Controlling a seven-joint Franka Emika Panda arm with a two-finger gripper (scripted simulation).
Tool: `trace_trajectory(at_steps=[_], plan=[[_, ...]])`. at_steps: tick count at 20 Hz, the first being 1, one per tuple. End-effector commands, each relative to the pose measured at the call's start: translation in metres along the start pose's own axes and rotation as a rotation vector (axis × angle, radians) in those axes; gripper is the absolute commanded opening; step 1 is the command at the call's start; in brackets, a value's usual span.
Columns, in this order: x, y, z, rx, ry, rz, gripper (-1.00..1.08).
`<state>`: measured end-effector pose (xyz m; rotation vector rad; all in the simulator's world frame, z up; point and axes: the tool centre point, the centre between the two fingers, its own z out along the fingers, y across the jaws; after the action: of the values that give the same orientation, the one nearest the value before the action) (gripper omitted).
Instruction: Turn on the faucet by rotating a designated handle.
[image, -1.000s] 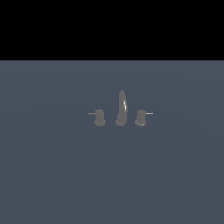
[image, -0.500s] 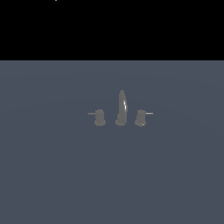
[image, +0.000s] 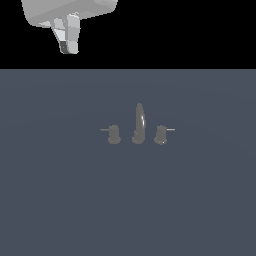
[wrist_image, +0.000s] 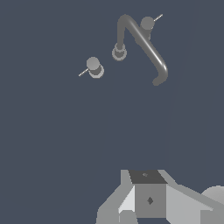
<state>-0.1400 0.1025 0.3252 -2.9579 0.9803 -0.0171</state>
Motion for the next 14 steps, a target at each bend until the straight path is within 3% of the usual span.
trace_trajectory(at_steps=[1,14], plan=[[0.006,-0.011,0.015,0.001,0.0,0.052,-1.0],[0.044,-0.059,0.083,-0.002,0.0,0.293,-1.0]])
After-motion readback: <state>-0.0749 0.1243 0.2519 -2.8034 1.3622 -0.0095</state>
